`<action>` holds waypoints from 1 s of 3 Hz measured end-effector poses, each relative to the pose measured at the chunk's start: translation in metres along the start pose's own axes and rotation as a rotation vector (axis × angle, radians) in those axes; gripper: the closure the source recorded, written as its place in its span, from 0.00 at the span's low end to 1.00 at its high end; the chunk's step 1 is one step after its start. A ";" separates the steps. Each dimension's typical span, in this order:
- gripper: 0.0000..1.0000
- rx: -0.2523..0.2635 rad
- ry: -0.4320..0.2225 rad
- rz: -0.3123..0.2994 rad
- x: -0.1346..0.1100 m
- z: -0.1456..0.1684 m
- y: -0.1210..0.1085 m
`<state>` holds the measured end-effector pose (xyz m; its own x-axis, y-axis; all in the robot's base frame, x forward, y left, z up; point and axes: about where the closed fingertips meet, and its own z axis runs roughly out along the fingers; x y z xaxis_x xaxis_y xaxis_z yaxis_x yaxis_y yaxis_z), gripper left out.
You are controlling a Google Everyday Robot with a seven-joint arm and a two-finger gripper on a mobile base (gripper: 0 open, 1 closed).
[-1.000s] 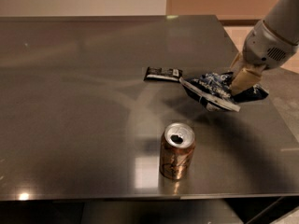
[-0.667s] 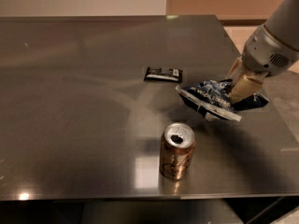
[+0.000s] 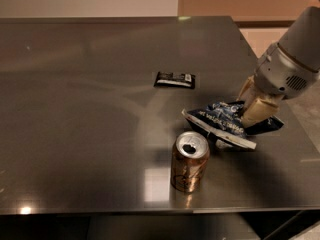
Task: Move blue chip bag near orange can
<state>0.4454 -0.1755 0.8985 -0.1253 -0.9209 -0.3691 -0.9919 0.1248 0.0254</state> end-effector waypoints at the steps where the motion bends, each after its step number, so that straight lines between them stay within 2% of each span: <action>1: 0.36 0.008 -0.002 -0.001 -0.002 0.001 -0.002; 2: 0.13 0.016 -0.005 -0.003 -0.003 0.001 -0.003; 3: 0.00 0.023 -0.007 -0.005 -0.005 0.001 -0.004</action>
Offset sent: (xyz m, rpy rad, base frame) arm 0.0014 0.0013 -0.0002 0.0010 -0.0064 -0.0013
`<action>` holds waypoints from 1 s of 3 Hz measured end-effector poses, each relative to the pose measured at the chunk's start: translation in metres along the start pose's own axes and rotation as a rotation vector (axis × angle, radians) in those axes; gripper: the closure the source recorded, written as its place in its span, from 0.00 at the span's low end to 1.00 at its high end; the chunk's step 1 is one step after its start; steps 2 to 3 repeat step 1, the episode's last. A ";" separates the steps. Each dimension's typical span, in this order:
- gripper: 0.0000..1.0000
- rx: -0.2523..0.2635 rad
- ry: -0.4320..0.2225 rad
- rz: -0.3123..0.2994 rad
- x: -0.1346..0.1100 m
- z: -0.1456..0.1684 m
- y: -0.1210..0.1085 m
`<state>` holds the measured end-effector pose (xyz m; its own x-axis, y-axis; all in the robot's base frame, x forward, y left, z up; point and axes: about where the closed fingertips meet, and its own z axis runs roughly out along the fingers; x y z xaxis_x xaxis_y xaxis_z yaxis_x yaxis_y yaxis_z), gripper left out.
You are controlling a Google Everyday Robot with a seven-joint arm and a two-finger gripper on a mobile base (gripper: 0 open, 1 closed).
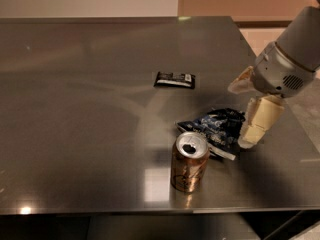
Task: Move blue chip bag near orange can
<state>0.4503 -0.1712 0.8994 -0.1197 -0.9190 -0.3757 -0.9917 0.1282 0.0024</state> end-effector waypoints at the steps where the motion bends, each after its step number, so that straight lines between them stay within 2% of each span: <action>1: 0.00 0.000 0.000 0.000 0.000 0.000 0.000; 3: 0.00 0.000 0.000 0.000 0.000 0.000 0.000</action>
Offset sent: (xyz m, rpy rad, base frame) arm 0.0000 0.0000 0.0000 0.0000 0.0000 0.0000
